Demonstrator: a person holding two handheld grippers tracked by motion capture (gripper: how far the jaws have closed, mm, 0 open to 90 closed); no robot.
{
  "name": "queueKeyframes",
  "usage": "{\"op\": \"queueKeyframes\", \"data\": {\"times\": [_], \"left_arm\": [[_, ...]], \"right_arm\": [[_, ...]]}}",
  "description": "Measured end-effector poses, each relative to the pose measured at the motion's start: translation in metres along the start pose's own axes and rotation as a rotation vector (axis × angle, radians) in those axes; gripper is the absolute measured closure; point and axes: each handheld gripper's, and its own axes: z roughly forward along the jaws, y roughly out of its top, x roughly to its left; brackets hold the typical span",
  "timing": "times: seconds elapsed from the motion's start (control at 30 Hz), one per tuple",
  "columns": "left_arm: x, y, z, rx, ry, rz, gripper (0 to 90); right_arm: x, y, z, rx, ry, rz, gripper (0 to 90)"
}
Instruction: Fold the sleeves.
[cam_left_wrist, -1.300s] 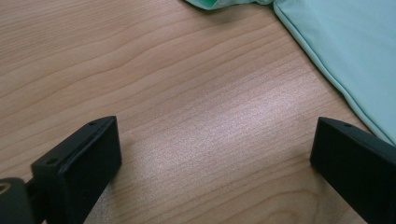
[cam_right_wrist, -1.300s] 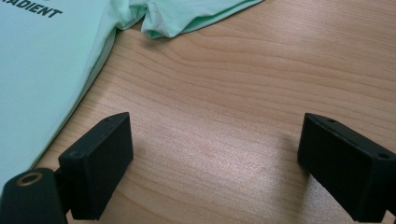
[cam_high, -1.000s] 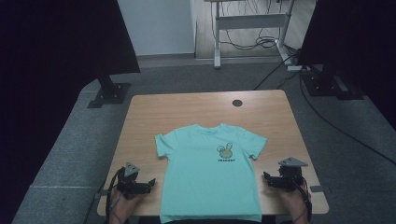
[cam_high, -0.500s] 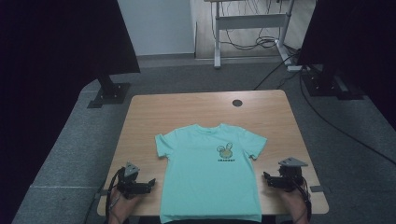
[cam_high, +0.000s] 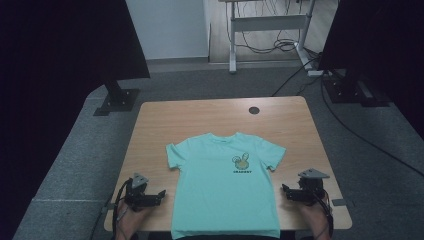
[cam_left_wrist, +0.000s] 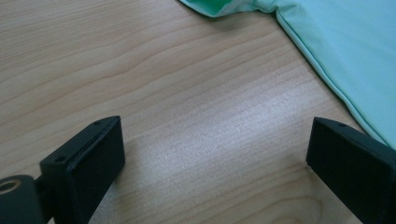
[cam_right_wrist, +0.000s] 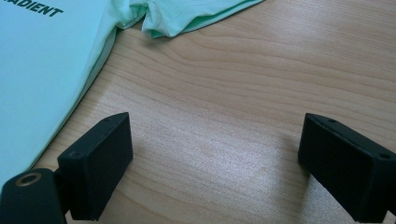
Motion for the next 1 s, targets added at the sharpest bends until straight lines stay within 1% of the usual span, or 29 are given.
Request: {"op": "queueKeyframes", "data": {"times": [0.27,0.33,0.43,0.6,0.7,0.83,1.0], "left_arm": [[0.006,0.012,-0.001,-0.017,0.012,0.009,4.6],[0.008,0.015,0.001,-0.019,0.002,0.004,4.6],[0.009,0.018,0.003,-0.019,0.0,0.007,4.6],[0.015,0.026,0.007,-0.033,-0.005,-0.005,4.7],[0.018,0.033,0.007,-0.041,0.004,-0.001,4.6],[0.021,0.04,0.008,-0.058,0.003,0.0,4.6],[0.024,0.048,0.013,-0.063,0.004,0.005,4.5]], "right_arm": [[0.0,0.0,0.0,0.001,-0.001,0.0,9.4],[0.0,0.0,0.0,0.001,0.0,0.0,9.3],[0.0,0.0,0.0,0.001,-0.001,0.0,9.3],[0.0,0.0,0.0,0.001,0.0,0.0,9.3],[0.0,0.0,0.0,0.001,-0.001,0.0,9.3],[0.0,0.0,0.0,0.001,-0.001,0.0,9.3],[0.0,0.0,0.0,0.001,-0.001,0.0,9.2]]}}
